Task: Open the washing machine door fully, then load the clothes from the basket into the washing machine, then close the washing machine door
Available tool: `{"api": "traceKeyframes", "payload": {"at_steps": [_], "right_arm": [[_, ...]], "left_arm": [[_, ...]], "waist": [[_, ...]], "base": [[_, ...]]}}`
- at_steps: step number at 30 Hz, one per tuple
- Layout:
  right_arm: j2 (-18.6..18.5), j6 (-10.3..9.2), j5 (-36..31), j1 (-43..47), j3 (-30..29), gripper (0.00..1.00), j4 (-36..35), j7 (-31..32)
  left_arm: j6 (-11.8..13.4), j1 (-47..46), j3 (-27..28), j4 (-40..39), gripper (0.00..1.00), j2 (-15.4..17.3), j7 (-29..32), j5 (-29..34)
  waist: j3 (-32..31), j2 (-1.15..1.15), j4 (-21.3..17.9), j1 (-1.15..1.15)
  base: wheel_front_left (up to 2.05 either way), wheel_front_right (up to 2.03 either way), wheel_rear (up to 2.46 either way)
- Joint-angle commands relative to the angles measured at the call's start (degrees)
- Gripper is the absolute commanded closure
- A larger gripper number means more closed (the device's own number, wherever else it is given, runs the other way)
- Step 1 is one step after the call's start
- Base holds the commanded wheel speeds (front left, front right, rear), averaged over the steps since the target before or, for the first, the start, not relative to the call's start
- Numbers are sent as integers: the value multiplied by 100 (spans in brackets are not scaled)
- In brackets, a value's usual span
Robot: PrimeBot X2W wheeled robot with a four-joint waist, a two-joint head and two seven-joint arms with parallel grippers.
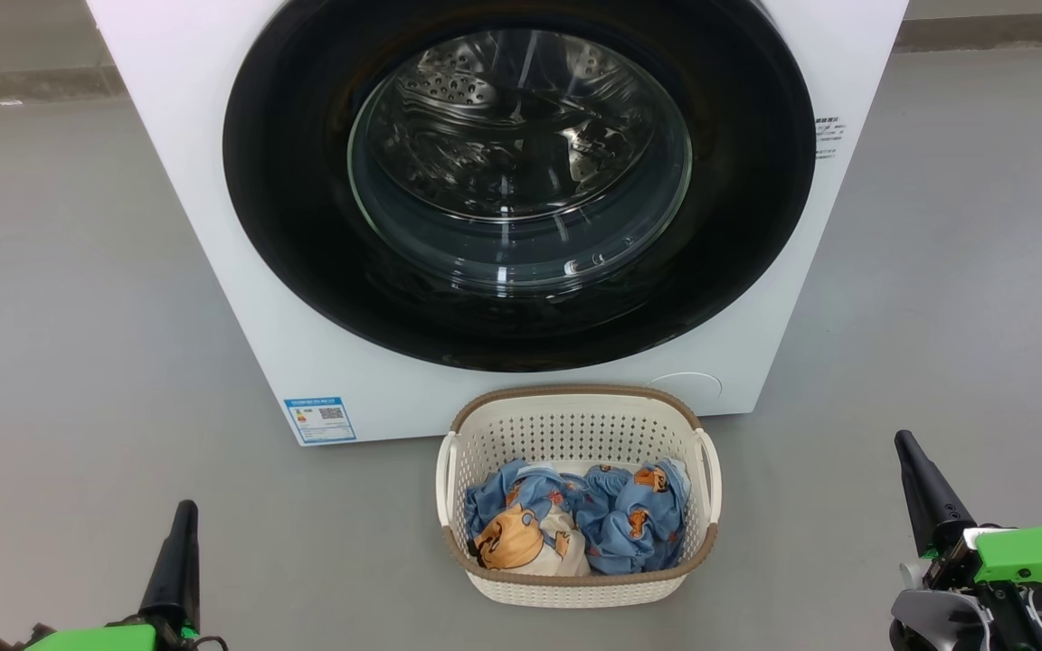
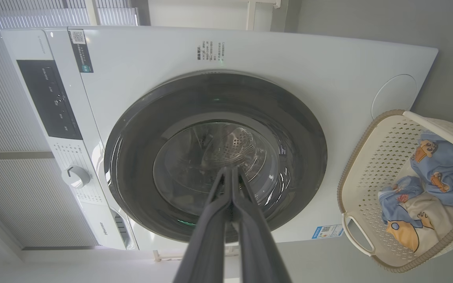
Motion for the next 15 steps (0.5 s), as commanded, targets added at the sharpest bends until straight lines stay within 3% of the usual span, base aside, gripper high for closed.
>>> {"api": "traceKeyframes", "payload": {"at_steps": [1, 15], "right_arm": [[-120, 26, 9, -215, 95, 100, -168, -35], [-125, 26, 14, -215, 100, 100, -170, -40]], "left_arm": [[-16, -242, 186, -166, 100, 68, 48, 97], [-16, -243, 199, -166, 100, 59, 58, 108]], "waist": [[0, 0, 0, 0], [0, 0, 0, 0]], "base": [[0, 0, 0], [0, 0, 0]]}}
